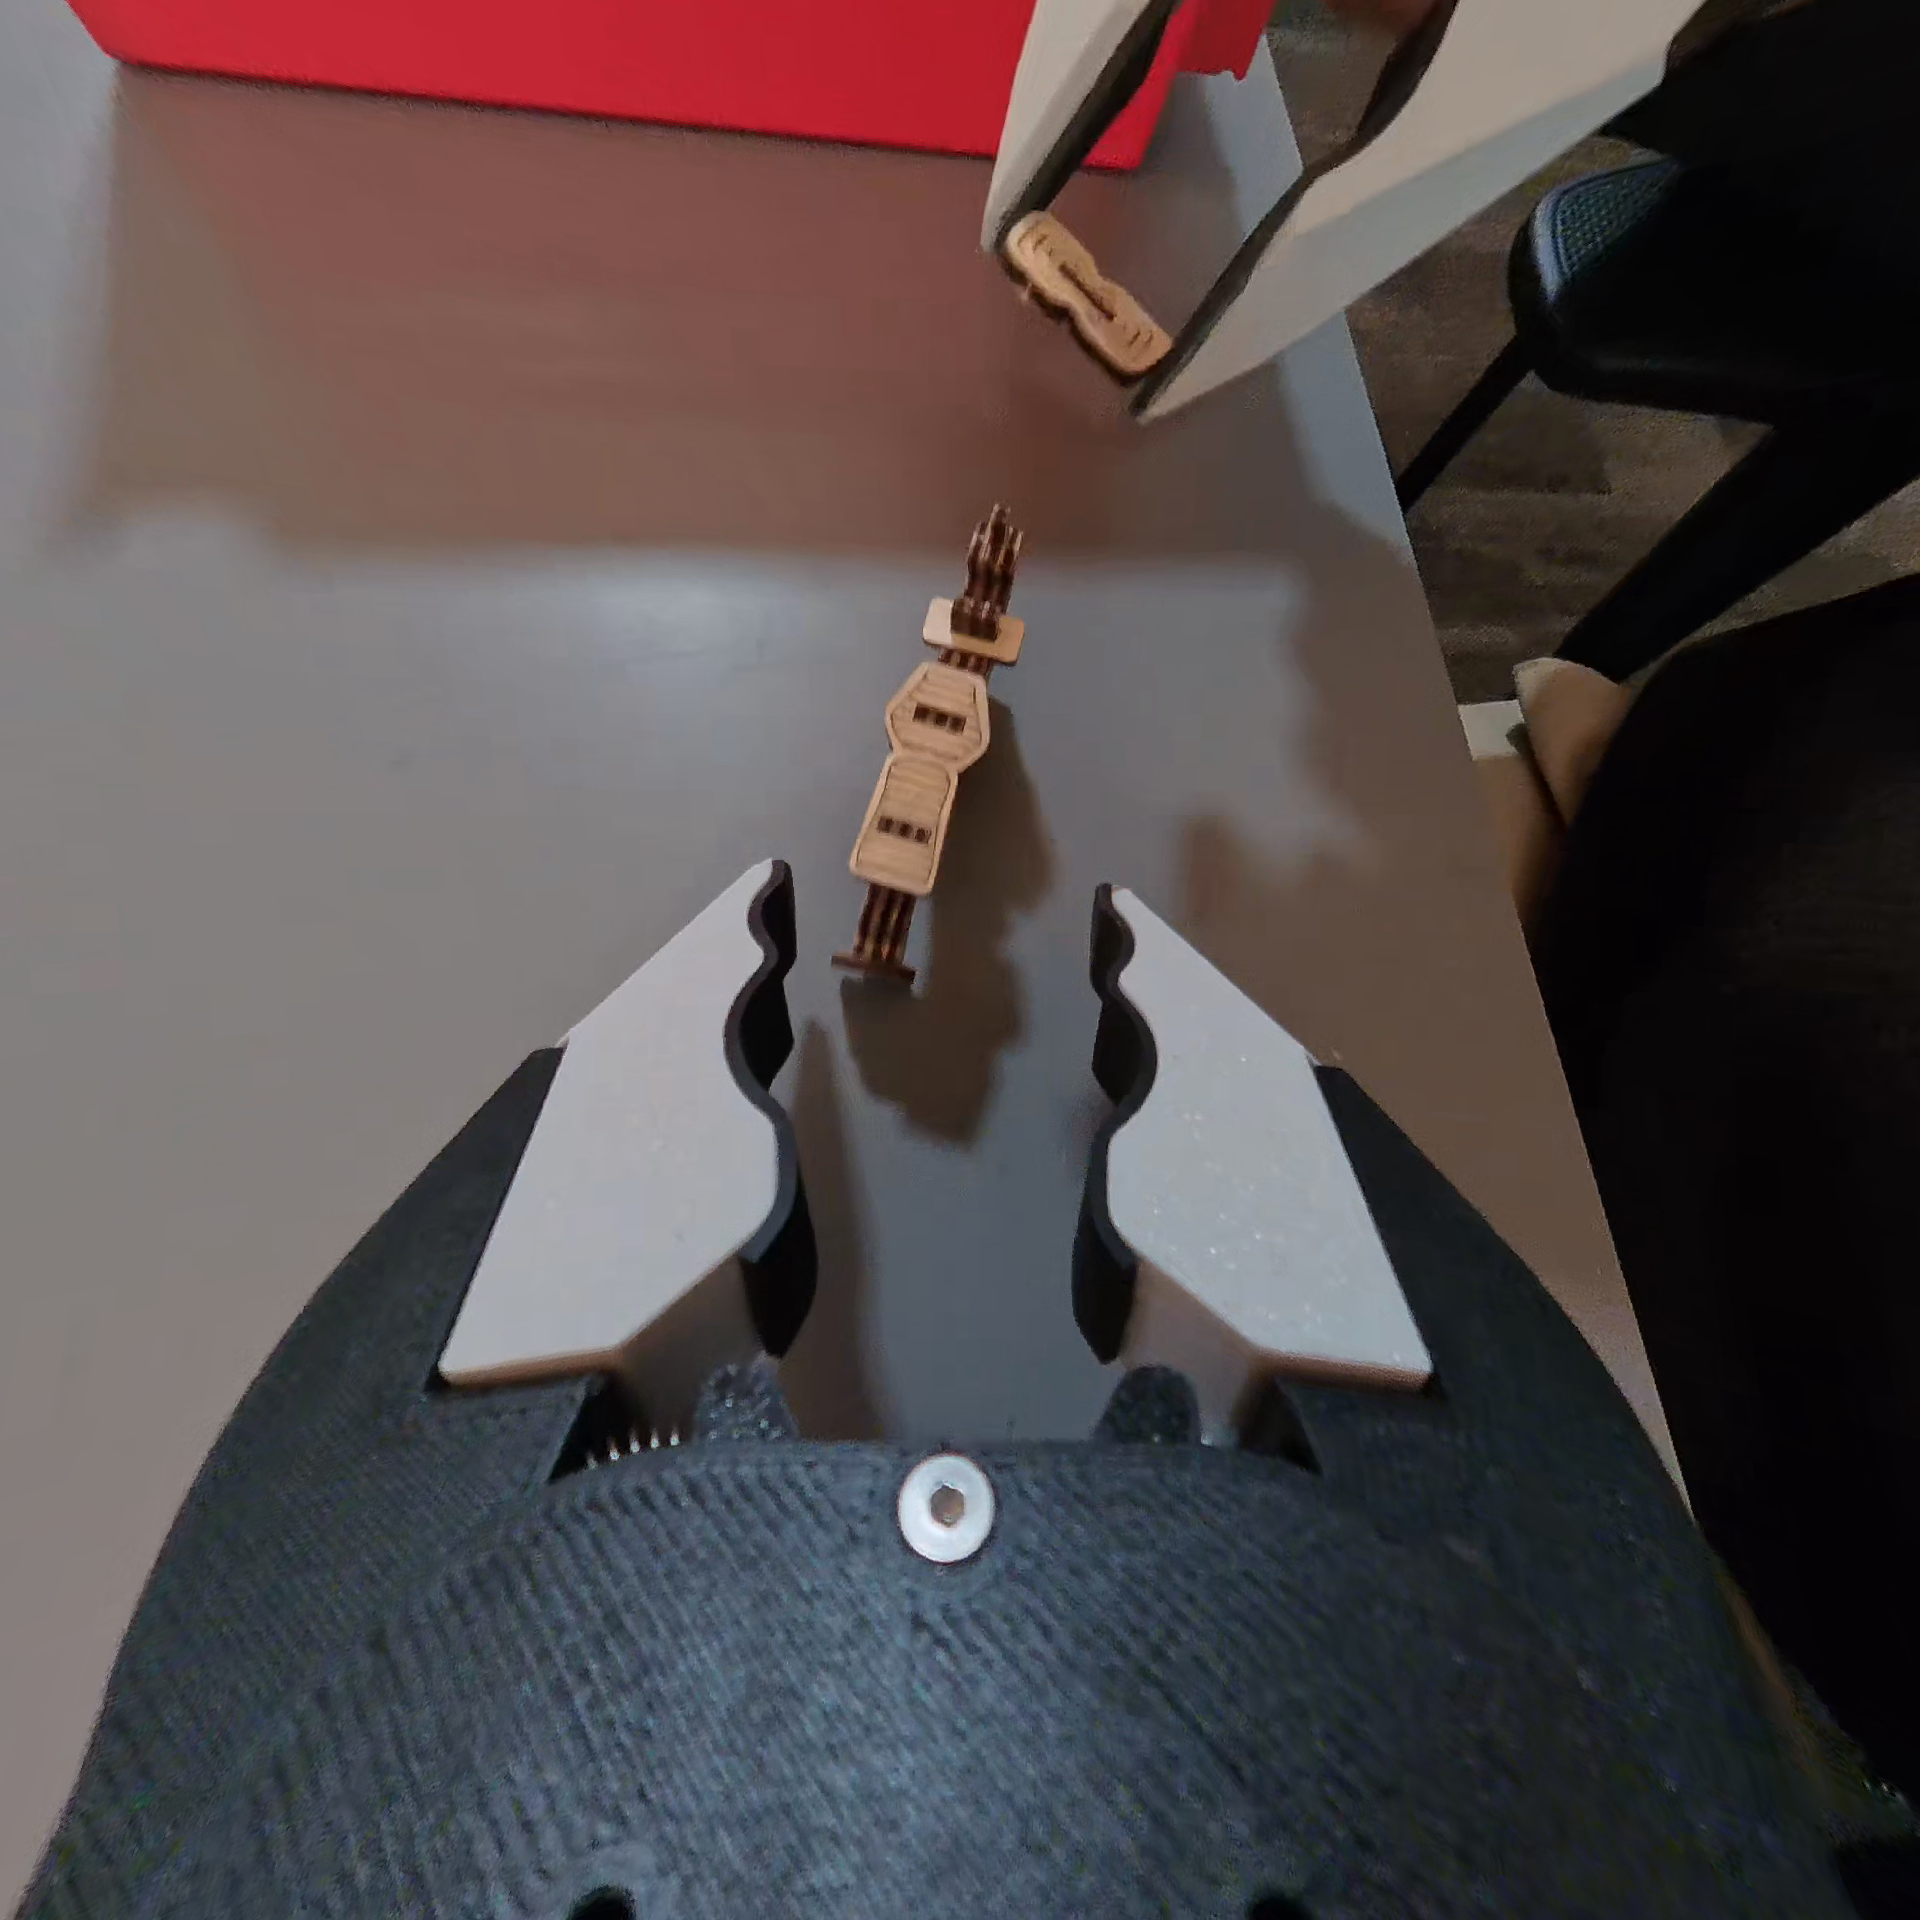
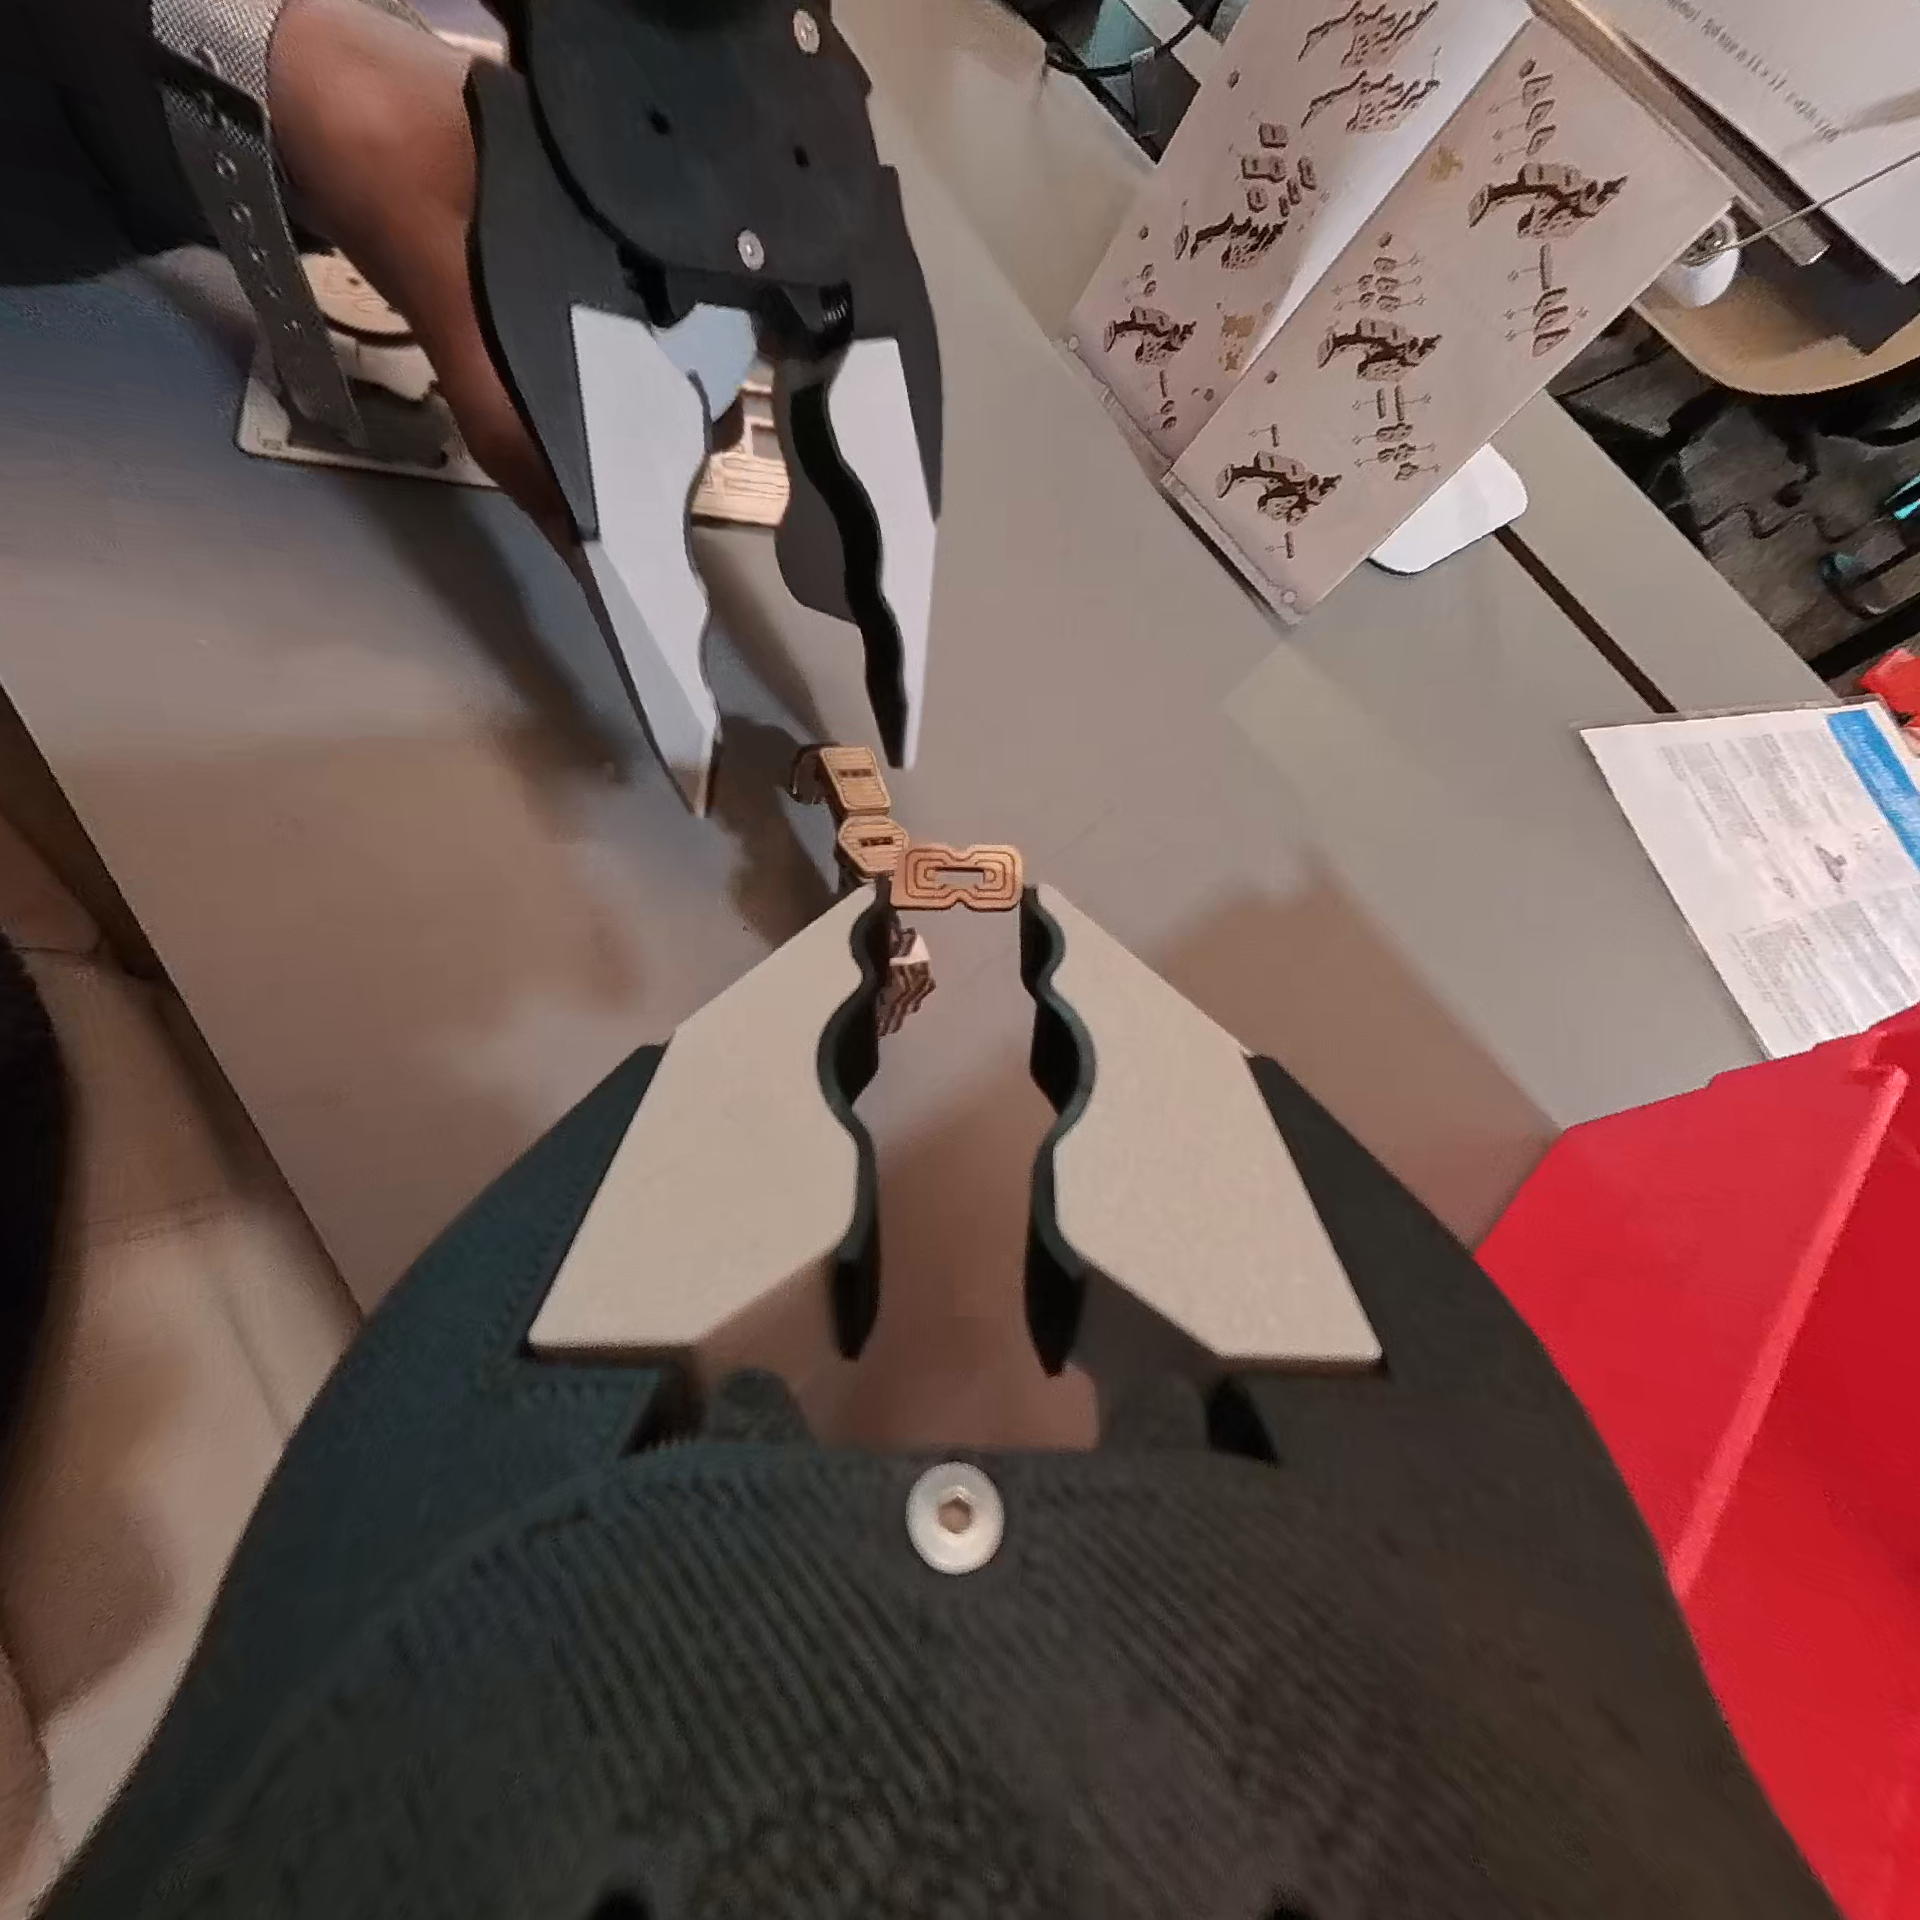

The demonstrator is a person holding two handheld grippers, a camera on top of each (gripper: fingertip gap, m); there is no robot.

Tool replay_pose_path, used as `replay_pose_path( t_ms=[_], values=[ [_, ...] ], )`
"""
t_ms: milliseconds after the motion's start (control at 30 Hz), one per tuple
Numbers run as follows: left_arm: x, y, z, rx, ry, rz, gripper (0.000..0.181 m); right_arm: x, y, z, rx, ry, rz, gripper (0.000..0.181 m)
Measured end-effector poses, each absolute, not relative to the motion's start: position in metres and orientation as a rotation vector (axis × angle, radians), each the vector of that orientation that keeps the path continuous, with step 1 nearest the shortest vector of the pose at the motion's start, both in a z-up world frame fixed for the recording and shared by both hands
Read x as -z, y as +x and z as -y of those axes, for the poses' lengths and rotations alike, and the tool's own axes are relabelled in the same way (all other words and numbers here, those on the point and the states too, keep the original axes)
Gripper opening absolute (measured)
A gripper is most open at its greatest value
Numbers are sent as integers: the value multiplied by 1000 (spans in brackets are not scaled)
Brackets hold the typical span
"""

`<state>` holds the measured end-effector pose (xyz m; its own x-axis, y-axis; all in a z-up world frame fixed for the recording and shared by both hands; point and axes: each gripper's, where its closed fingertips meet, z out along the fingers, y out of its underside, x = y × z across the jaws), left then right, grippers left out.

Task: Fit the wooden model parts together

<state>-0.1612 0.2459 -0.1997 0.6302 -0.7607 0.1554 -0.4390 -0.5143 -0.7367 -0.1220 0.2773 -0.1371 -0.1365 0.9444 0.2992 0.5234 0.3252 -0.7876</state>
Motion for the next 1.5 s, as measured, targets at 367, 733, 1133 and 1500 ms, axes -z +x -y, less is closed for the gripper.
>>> replay_pose_path(
  t_ms=[367, 733, 1133, 1500],
  values=[
    [206, -167, -251, 594, -2165, -866, 35, 137, -120, -274, -716, -1305, 1768, 24],
    [206, -165, -253, 594, -2165, -867, 13, 136, -122, -267, -724, -1296, 1776, 24],
    [205, -156, -237, 600, -2141, -920, 12, 151, -117, -255, -707, -1354, 1892, 24],
    [199, -148, -191, 535, -2135, -924, 11, 172, -111, -210, -728, -1348, 2136, 24]
  ],
)
